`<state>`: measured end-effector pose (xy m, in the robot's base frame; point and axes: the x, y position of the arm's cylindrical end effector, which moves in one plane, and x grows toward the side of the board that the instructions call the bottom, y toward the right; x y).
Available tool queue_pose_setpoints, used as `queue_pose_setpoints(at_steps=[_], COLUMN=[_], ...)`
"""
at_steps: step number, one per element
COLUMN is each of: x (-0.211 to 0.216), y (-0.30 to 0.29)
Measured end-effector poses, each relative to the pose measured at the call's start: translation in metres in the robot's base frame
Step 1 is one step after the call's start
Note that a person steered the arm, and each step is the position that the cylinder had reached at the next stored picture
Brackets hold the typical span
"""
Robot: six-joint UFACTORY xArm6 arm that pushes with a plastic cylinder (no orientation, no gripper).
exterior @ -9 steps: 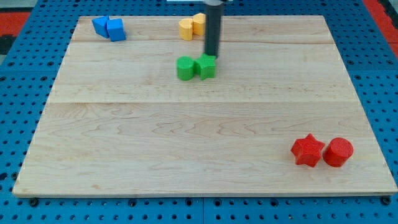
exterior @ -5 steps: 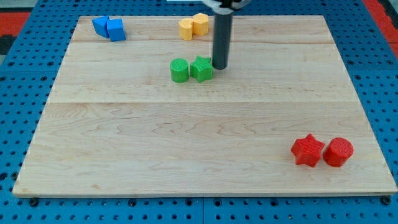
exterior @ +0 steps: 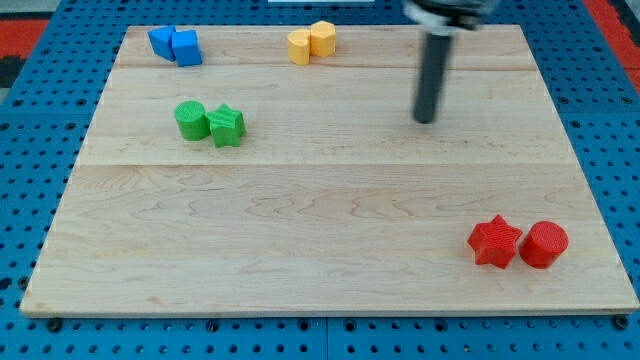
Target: Push the red circle into the red star
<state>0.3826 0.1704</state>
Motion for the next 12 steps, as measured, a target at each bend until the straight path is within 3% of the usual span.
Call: queue_pose_setpoints(at_steps=[2,3,8,10,12], x=[0.106,0.148,0.184,0.143,0.163], y=[0.175,0.172,0.035,-0.068,-0.047])
